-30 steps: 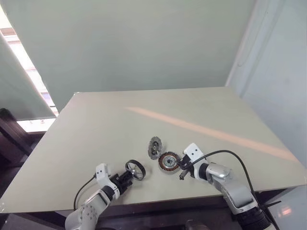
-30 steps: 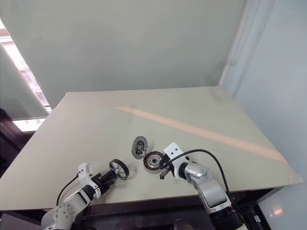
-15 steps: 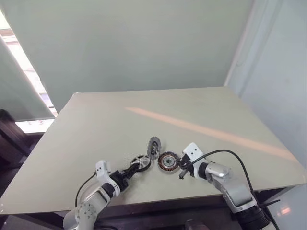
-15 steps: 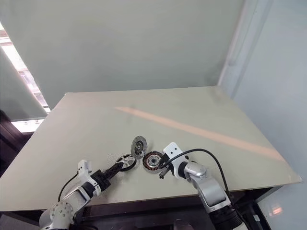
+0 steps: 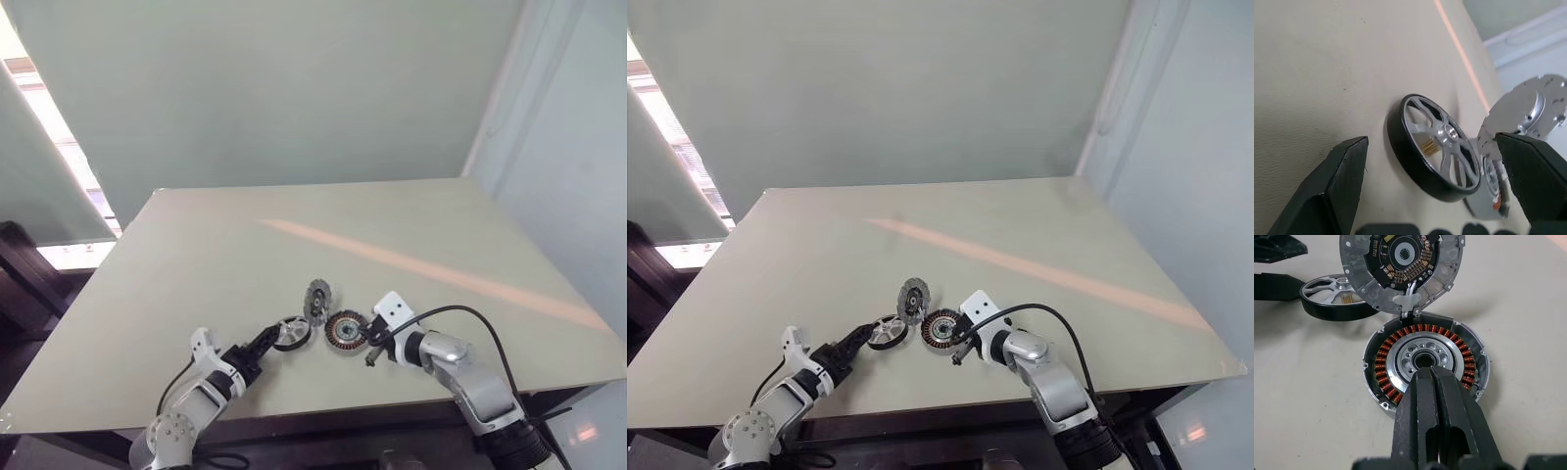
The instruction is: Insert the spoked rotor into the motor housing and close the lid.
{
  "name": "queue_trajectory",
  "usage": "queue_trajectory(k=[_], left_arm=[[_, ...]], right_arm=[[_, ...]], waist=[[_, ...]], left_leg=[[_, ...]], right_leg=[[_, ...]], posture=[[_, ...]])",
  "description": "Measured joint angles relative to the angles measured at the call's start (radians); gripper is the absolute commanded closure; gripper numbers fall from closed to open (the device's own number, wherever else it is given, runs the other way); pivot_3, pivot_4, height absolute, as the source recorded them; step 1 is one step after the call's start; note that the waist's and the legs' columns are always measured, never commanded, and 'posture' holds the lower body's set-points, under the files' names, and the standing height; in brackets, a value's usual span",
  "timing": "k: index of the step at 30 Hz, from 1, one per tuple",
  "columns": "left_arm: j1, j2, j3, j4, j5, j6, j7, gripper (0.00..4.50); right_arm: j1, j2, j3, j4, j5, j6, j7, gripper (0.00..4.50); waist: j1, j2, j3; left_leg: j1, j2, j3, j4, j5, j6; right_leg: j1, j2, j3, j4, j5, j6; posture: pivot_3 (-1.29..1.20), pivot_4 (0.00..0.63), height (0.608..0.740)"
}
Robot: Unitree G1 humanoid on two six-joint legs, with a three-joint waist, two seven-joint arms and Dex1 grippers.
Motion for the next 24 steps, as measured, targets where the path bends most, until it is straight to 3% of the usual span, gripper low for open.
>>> queue_trajectory(k=[10, 11, 13, 22, 24], left_arm=[[-0.061, -0.056, 0.035, 0.055, -0.086, 0.086, 0.06, 0.05], [-0.067, -0.058, 0.035, 0.06, -0.091, 0.095, 0.066, 0.22], [-0.076, -0.06, 0.036, 0.071, -0.094, 0.105, 0.077, 0.59], [-0.07, -0.078, 0.033, 0.103, -0.119, 0.166, 0.104, 3.85], [-0.071, -0.082, 0.034, 0.098, -0.129, 0.165, 0.101, 4.2]], right_arm=[[0.003, -0.004, 0.0, -0.004, 0.0, 0.001, -0.003, 4.5], [0.005, -0.004, 0.0, -0.005, 0.0, 0.001, -0.005, 4.5], [0.008, -0.004, 0.0, -0.007, 0.0, 0.002, -0.008, 4.5], [0.024, -0.005, -0.003, -0.009, 0.0, 0.002, -0.013, 4.5], [0.027, -0.003, -0.002, -0.009, 0.001, 0.002, -0.013, 4.5]], waist=[[0.001, 0.0, 0.0], [0.0, 0.0, 0.0], [0.0, 0.0, 0.0], [-0.002, -0.001, 0.0], [-0.002, -0.001, 0.0]], left_leg=[[0.0, -0.001, -0.001, 0.0, 0.0, 0.0], [-0.001, -0.001, -0.001, 0.0, 0.0, 0.0], [0.0, -0.001, -0.001, 0.0, 0.0, 0.0], [0.0, -0.001, -0.001, -0.001, 0.0, 0.0], [0.0, -0.001, 0.0, -0.001, 0.0, 0.0]], right_leg=[[0.001, 0.0, 0.0, 0.0, 0.0, 0.0], [0.001, 0.0, 0.0, -0.001, 0.0, 0.0], [0.001, 0.0, 0.0, -0.001, 0.0, 0.0], [0.0, 0.0, 0.0, 0.0, 0.0, 0.0], [0.0, 0.0, 0.0, 0.0, 0.0, 0.0]], posture=[[0.0, 0.0, 0.74], [0.0, 0.0, 0.74], [0.0, 0.0, 0.74], [0.0, 0.0, 0.74], [0.0, 0.0, 0.74]])
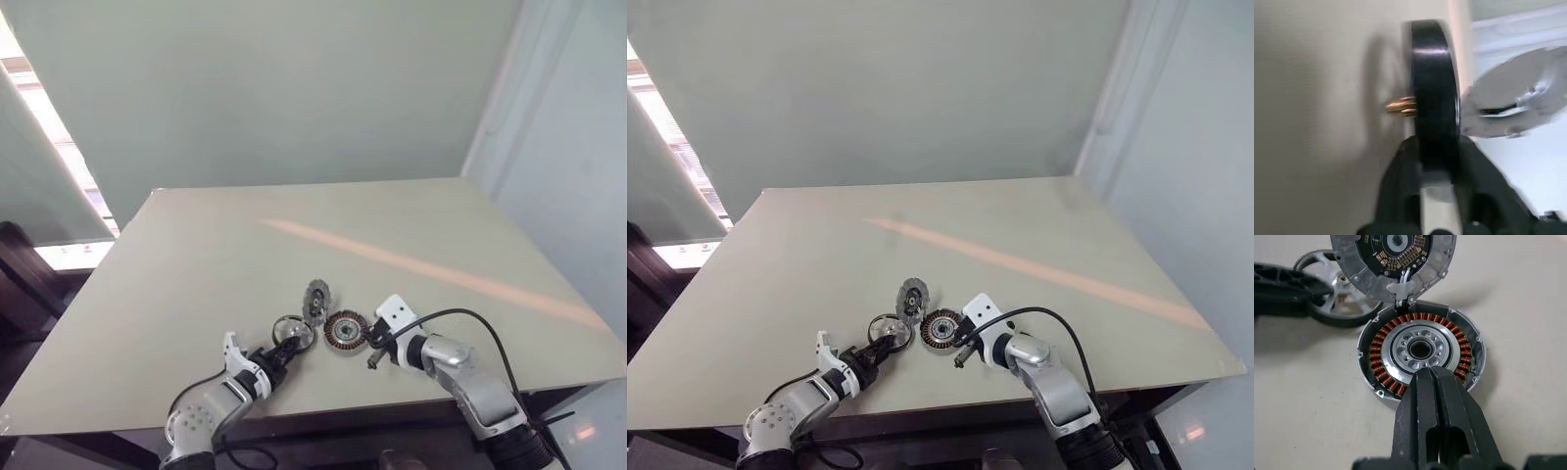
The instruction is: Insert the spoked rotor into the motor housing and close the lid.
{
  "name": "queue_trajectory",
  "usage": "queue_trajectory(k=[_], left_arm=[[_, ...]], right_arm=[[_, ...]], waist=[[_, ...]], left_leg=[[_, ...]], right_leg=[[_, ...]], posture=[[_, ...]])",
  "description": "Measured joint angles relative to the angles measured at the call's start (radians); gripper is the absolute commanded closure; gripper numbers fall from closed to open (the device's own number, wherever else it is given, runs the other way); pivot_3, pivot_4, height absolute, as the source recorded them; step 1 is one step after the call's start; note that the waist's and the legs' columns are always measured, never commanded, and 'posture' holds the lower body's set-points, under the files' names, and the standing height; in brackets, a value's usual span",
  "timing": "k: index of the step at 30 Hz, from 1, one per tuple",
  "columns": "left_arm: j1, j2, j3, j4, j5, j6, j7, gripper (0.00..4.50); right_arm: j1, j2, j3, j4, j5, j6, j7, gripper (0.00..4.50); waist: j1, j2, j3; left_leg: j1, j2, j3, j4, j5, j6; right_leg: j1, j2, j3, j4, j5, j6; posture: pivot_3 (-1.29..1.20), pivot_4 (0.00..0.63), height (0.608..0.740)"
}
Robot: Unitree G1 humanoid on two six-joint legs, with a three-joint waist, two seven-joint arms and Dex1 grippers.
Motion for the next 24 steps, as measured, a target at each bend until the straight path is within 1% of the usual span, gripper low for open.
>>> queue_trajectory(k=[8, 11, 14, 19, 24], left_arm=[[0.003, -0.005, 0.003, 0.004, -0.001, -0.029, -0.003, 4.2], [0.017, -0.003, 0.002, 0.001, -0.001, -0.051, -0.03, 4.2], [0.065, 0.013, 0.004, -0.032, -0.015, -0.057, -0.08, 4.2], [0.13, 0.049, 0.046, -0.073, -0.088, -0.055, -0.149, 4.2], [0.22, 0.099, 0.045, -0.123, -0.141, -0.002, -0.178, 4.2]], right_arm=[[0.0, 0.0, 0.0, 0.0, 0.0, 0.0, 0.001, 4.5], [0.0, 0.0, 0.0, 0.0, 0.0, 0.0, 0.002, 4.5], [0.0, -0.001, 0.0, 0.0, 0.0, 0.0, 0.003, 4.5], [0.0, -0.005, -0.001, 0.0, 0.0, 0.0, 0.005, 4.5], [0.002, -0.017, -0.01, 0.002, 0.002, 0.0, 0.011, 4.5]], waist=[[0.0, 0.0, 0.0], [-0.004, 0.0, 0.0], [-0.011, 0.0, 0.0], [-0.012, -0.001, 0.0], [-0.013, -0.002, 0.001]], left_leg=[[0.0, 0.0, 0.0, 0.0, 0.0, 0.0], [0.0, 0.0, 0.0, 0.0, 0.0, 0.0], [0.0, 0.001, 0.001, -0.001, 0.0, 0.0], [-0.001, 0.001, 0.0, -0.002, -0.001, -0.001], [-0.001, 0.001, 0.001, -0.001, -0.001, -0.001]], right_leg=[[0.0, 0.0, 0.0, 0.0, 0.0, 0.0], [0.0, 0.0, 0.0, 0.0, 0.0, 0.0], [-0.002, 0.0, 0.0, 0.0, 0.0, 0.0], [-0.002, 0.0, 0.0, 0.0, 0.0, 0.0], [-0.002, 0.0, 0.0, -0.001, 0.0, 0.0]], posture=[[0.0, 0.0, 0.74], [0.0, 0.0, 0.74], [0.0, 0.0, 0.74], [0.0, 0.0, 0.74], [0.0, 0.0, 0.74]])
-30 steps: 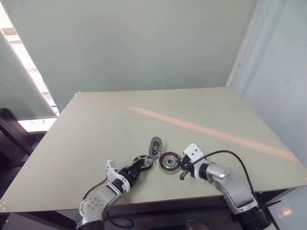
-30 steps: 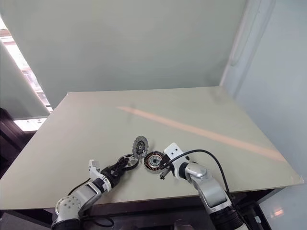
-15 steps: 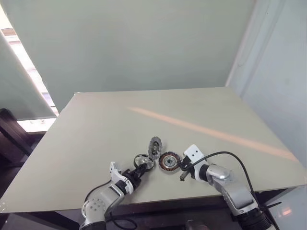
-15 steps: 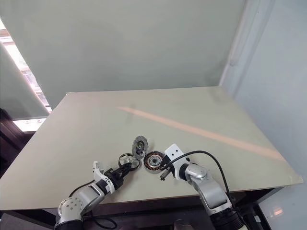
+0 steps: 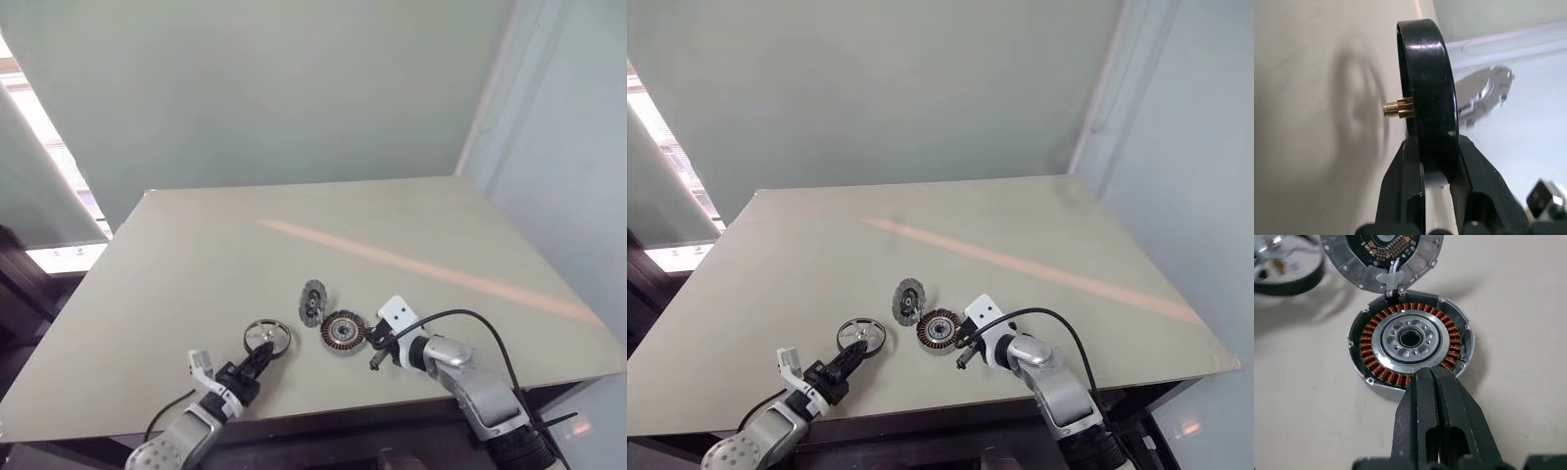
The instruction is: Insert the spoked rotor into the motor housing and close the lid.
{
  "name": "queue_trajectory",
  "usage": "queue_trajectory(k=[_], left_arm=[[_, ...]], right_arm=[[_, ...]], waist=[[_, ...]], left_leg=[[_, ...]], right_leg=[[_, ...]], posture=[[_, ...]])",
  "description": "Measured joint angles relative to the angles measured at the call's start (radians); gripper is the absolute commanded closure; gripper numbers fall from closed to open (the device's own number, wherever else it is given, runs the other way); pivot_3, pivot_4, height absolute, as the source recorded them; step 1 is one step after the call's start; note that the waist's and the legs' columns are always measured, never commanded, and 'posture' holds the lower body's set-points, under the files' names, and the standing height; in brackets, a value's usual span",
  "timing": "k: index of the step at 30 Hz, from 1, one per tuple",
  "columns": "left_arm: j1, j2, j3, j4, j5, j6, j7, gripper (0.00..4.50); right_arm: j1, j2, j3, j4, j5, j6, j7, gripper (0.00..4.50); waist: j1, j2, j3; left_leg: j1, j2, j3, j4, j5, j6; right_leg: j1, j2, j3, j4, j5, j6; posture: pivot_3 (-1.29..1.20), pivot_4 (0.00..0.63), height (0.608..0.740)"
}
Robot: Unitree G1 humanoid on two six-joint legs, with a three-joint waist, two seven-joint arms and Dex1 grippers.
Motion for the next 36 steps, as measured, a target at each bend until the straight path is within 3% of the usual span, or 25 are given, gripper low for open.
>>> queue_trajectory(k=[8, 22, 26, 36], left_arm=[[0.094, 0.036, -0.047, -0.094, -0.051, 0.075, -0.037, 4.2], [0.08, 0.126, -0.245, -0.176, -0.055, 0.14, -0.197, 4.2], [0.044, 0.117, -0.275, -0.176, -0.051, 0.128, -0.205, 4.2], [-0.169, -0.024, -0.314, -0.031, 0.001, 0.042, -0.16, 4.2]], right_arm=[[0.01, -0.028, -0.047, 0.006, 0.046, -0.002, 0.034, 4.5], [0.054, -0.074, -0.123, 0.007, 0.103, -0.012, 0.069, 4.5], [0.072, -0.074, -0.125, 0.005, 0.104, -0.012, 0.063, 4.5], [0.095, -0.074, -0.125, -0.006, 0.105, -0.011, 0.046, 4.5]], waist=[[0.001, -0.001, 0.001], [0.002, -0.002, 0.003], [0.003, -0.002, 0.003], [0.01, -0.002, 0.002]], left_leg=[[0.0, 0.0, 0.0, 0.0, -0.002, -0.003], [0.0, 0.001, 0.001, 0.0, -0.001, -0.002], [0.0, 0.001, 0.0, 0.0, -0.001, -0.002], [0.0, 0.0, 0.001, 0.001, -0.001, -0.002]], right_leg=[[-0.001, 0.0, 0.0, 0.0, 0.0, 0.0], [-0.001, 0.0, 0.0, 0.0, 0.0, 0.0], [-0.001, 0.0, 0.0, 0.0, 0.0, 0.0], [0.0, 0.001, 0.0, 0.0, 0.0, 0.0]], posture=[[0.0, 0.0, 0.74], [0.0, 0.0, 0.74], [0.0, 0.0, 0.74], [0.0, 0.0, 0.74]])
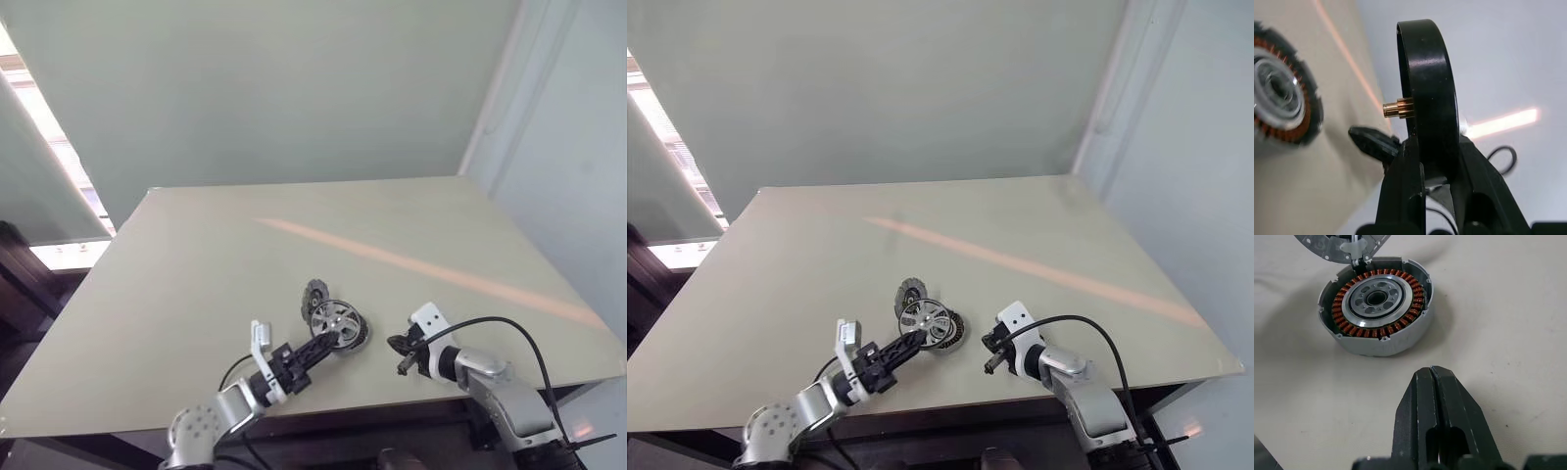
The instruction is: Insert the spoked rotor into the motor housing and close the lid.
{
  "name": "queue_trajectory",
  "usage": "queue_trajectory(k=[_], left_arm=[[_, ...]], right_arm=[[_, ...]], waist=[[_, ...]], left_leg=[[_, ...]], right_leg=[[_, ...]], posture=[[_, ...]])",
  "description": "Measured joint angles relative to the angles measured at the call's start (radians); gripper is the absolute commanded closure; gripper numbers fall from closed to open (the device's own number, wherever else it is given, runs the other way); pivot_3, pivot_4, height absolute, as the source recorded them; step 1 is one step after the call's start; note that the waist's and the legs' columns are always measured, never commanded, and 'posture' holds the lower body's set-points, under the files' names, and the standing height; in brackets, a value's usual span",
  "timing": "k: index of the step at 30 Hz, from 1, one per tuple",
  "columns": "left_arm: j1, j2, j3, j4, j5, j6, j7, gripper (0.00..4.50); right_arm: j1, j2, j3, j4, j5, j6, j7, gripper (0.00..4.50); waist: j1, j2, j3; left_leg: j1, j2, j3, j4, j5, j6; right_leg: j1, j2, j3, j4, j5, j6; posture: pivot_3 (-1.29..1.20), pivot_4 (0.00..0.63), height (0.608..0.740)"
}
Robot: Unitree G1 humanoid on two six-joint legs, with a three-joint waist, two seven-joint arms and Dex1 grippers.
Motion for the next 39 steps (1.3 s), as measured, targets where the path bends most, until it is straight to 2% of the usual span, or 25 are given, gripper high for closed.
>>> queue_trajectory(k=[9, 39], left_arm=[[-0.125, -0.102, -0.017, 0.168, 0.106, -0.09, 0.046, 4.2], [-0.144, -0.141, 0.0, 0.231, 0.244, -0.13, 0.15, 4.2]], right_arm=[[0.019, 0.006, 0.008, -0.013, 0.0, 0.001, -0.019, 4.5], [0.039, 0.006, 0.02, -0.039, 0.0, 0.009, -0.043, 4.5]], waist=[[0.002, 0.0, 0.0], [0.002, 0.0, 0.0]], left_leg=[[0.0, 0.0, 0.0, 0.0, 0.0, 0.0], [0.0, 0.0, 0.0, 0.001, 0.0, 0.0]], right_leg=[[0.0, 0.0, 0.0, 0.0, 0.0, 0.0], [0.001, 0.001, 0.0, 0.0, 0.0, 0.0]], posture=[[0.0, 0.0, 0.74], [0.0, 0.0, 0.74]])
